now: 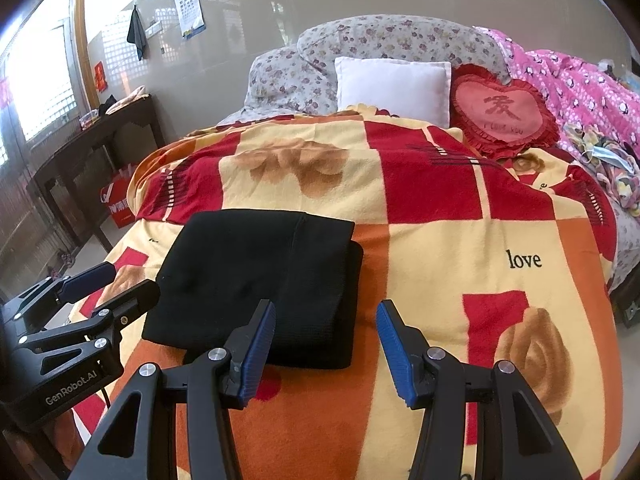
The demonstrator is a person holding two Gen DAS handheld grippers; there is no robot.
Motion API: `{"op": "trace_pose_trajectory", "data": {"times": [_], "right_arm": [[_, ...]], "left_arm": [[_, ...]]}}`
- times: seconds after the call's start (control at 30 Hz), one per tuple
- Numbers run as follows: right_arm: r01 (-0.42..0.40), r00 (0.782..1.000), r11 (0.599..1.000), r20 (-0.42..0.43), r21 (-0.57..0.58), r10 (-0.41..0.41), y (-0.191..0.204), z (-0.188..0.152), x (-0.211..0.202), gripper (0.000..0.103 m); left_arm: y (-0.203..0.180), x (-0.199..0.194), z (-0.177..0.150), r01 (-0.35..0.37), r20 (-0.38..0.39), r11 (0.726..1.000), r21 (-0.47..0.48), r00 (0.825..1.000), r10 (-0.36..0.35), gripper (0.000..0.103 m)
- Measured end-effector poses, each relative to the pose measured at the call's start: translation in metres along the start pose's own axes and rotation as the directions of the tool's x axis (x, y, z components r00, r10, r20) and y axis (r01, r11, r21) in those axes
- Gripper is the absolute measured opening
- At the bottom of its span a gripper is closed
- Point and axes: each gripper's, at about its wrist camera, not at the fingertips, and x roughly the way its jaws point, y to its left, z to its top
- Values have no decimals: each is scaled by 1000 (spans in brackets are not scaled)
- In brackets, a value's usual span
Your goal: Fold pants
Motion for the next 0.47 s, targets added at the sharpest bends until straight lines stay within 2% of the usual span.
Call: {"op": "trace_pose_trajectory", "data": {"times": [0.33,0.47], "right_arm": [[-1,1000,1000,-13,4,1,-5,-2,7,51],[41,999,999,-16,19,-41,-23,-1,13,51]], "left_arm": [[1,4,-3,-26,19,1000,0,999,26,65],[7,9,-2,-25,3,1000,-4,1000,25,65]]}}
